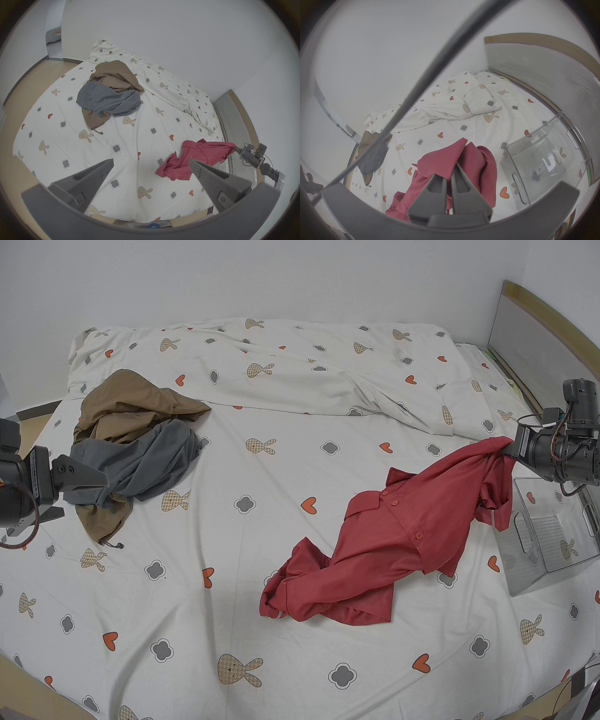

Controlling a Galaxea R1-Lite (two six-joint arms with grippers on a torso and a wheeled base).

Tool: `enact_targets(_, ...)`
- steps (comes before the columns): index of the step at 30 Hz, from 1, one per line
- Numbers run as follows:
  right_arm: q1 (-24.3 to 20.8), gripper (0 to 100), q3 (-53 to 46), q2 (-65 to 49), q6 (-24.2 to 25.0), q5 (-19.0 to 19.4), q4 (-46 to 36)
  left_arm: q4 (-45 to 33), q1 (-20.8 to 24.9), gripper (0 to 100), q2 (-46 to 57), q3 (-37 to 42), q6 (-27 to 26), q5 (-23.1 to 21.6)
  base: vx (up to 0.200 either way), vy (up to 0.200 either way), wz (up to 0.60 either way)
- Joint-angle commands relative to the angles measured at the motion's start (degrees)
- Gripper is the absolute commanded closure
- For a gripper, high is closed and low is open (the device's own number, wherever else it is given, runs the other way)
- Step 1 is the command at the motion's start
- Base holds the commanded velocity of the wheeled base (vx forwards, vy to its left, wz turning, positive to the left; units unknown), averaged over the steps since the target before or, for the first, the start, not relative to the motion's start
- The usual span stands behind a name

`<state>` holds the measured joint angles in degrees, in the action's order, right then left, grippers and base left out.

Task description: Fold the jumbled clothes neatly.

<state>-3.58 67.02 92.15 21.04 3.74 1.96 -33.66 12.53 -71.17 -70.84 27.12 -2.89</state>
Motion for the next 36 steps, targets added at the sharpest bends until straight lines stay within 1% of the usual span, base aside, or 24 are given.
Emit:
enact_targets(1, -0.37, 100, -1.37, 0.05, -0.74, 0.04, -0.20, 0.35, 1.62, 0, -3.19, -0.44, -0.05, -0.01, 0.000, 0.000, 0.00)
enact_targets(3, -0.37, 100, -1.37, 0.05, -0.74, 0.04, -0.20, 0.35, 1.62, 0, -3.19, -0.44, -0.05, -0.01, 0.000, 0.000, 0.00)
enact_targets(4, -0.90, 100, -3.22, 0.14, -3.20, -0.23, -0.20, 1.58, 3.46, 0, -7.67, -3.16, -0.58, -0.01, 0.000, 0.000, 0.00)
enact_targets(5, -0.90, 100, -3.22, 0.14, -3.20, -0.23, -0.20, 1.58, 3.46, 0, -7.67, -3.16, -0.58, -0.01, 0.000, 0.000, 0.00)
enact_targets(6, -1.07, 0, -4.97, -0.04, -3.90, -0.49, -0.38, 1.67, 3.99, 0, -11.27, -5.36, -3.04, -0.10, 0.000, 0.000, 0.00)
enact_targets(9, -1.25, 0, -8.93, -1.01, -4.08, -0.58, -2.14, 1.67, 5.40, 0, -17.78, -9.32, -6.21, -0.19, 0.000, 0.000, 0.00)
enact_targets(12, -2.04, 0, -12.88, -4.70, -4.87, -0.58, -7.50, 1.49, 7.86, 0, -24.63, -15.29, -6.73, -0.27, 0.000, 0.000, 0.00)
enact_targets(13, -2.13, 0, -13.23, -5.05, -5.04, -0.58, -8.29, 1.40, 8.12, 0, -25.34, -16.00, -6.73, -0.27, 0.000, 0.000, 0.00)
enact_targets(14, -2.66, 0, -15.08, -6.89, -6.80, -0.49, -13.21, 1.23, 9.35, 0, -28.76, -19.69, -6.73, -1.59, 0.000, 0.000, 0.00)
enact_targets(15, -3.01, 0, -15.87, -7.69, -8.12, -0.49, -15.76, 1.14, 10.06, 0, -30.43, -21.45, -6.73, -3.09, 0.000, 0.000, 0.00)
enact_targets(16, -3.01, 0, -16.14, -7.86, -8.56, -0.49, -16.46, 1.14, 10.32, 0, -30.87, -22.06, -6.73, -3.61, 0.000, 0.000, 0.00)
enact_targets(17, -3.27, 0, -17.37, -9.09, -10.41, -0.05, -19.10, 1.14, 11.20, 0, -33.51, -25.14, -6.82, -7.83, 0.000, 0.000, 0.00)
enact_targets(18, -3.27, 0, -17.54, -9.27, -10.67, -0.05, -19.19, 1.14, 11.29, 0, -33.86, -25.66, -6.82, -8.62, 0.000, 0.000, 0.00)
enact_targets(20, -3.36, 0, -17.89, -10.32, -10.76, 0.74, -19.01, 1.14, 11.64, 0, -38.61, -30.85, -6.91, -16.27, 0.000, 0.000, 0.00)
enact_targets(22, -3.36, 0, -17.54, -10.41, -10.67, 2.23, -18.93, 1.14, 11.73, 0, -42.21, -34.54, -6.91, -19.61, 0.000, 0.000, 0.00)
enact_targets(23, -3.36, 0, -17.54, -10.41, -10.67, 2.23, -18.93, 1.14, 11.73, 0, -42.21, -34.54, -6.91, -19.61, 0.000, 0.000, 0.00)
enact_targets(24, -3.36, 0, -17.28, -10.41, -10.67, 4.43, -18.93, 1.14, 11.64, 0, -46.08, -37.88, -6.91, -21.19, 0.000, 0.000, 0.00)
enact_targets(27, -3.54, 0, -17.19, -10.50, -10.58, 6.89, -18.93, 1.23, 11.90, 0, -50.82, -41.22, -7.00, -23.30, 0.000, 0.000, 0.00)
enact_targets(28, -3.54, 0, -17.19, -10.50, -10.58, 6.89, -18.93, 1.23, 11.90, 0, -50.82, -41.22, -7.00, -23.30, 0.000, 0.000, 0.00)
enact_targets(29, -3.97, 0, -17.28, -10.85, -10.41, 7.42, -18.93, 1.23, 12.17, 0, -52.93, -42.63, -7.09, -26.55, 0.000, 0.000, 0.00)
enact_targets(31, -4.59, 0, -17.45, -10.94, -10.23, 7.60, -18.84, 1.23, 12.34, 0, -54.78, -43.24, -8.40, -29.63, 0.000, 0.000, 0.00)
enact_targets(33, -5.12, 0, -17.63, -11.03, -10.23, 7.60, -18.93, 1.31, 12.60, 0, -56.54, -43.24, -11.13, -30.77, 0.000, 0.000, 0.00)
enact_targets(36, -5.82, 0, -17.72, -11.90, -10.23, 7.60, -18.84, 1.49, 13.66, 0, -58.91, -43.42, -13.15, -30.77, 0.000, 0.000, 0.00)
